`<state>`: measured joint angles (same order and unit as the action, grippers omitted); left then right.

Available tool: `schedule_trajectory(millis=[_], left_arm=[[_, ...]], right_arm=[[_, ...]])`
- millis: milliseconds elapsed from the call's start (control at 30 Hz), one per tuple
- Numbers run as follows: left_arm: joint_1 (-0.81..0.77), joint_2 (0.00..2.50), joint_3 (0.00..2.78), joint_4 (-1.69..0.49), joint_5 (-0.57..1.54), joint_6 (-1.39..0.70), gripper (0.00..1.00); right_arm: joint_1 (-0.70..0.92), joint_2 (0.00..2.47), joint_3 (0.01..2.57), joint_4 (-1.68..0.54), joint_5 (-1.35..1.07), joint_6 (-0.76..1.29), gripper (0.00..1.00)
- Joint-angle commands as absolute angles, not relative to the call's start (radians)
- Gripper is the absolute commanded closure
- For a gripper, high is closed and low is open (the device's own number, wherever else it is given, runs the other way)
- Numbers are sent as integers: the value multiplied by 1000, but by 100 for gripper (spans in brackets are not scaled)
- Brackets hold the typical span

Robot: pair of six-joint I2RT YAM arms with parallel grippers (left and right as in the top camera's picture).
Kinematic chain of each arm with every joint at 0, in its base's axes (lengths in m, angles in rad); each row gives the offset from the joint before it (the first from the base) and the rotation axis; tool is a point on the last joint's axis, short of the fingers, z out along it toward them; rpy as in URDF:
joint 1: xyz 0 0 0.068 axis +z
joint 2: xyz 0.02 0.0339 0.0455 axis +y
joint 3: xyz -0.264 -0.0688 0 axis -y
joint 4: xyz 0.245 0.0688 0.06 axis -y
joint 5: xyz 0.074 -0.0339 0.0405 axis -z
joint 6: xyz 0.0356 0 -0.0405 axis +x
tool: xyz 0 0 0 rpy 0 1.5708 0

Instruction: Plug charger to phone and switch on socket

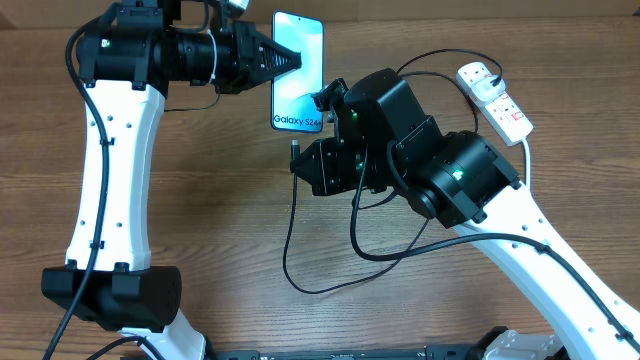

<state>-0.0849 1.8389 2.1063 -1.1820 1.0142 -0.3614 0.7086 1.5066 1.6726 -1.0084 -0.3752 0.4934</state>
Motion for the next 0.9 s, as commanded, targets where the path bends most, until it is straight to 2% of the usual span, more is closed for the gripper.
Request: schedule_trajectory(millis=[0,867], left_arm=[[-77,1837,2114,-1178,1067,-322,96],[-77,1837,2114,-1204,1102,-321,96]], right_arm=[[711,1498,1684,-1004,-352,490,96],[711,1499,1684,-982,-353,498,96]])
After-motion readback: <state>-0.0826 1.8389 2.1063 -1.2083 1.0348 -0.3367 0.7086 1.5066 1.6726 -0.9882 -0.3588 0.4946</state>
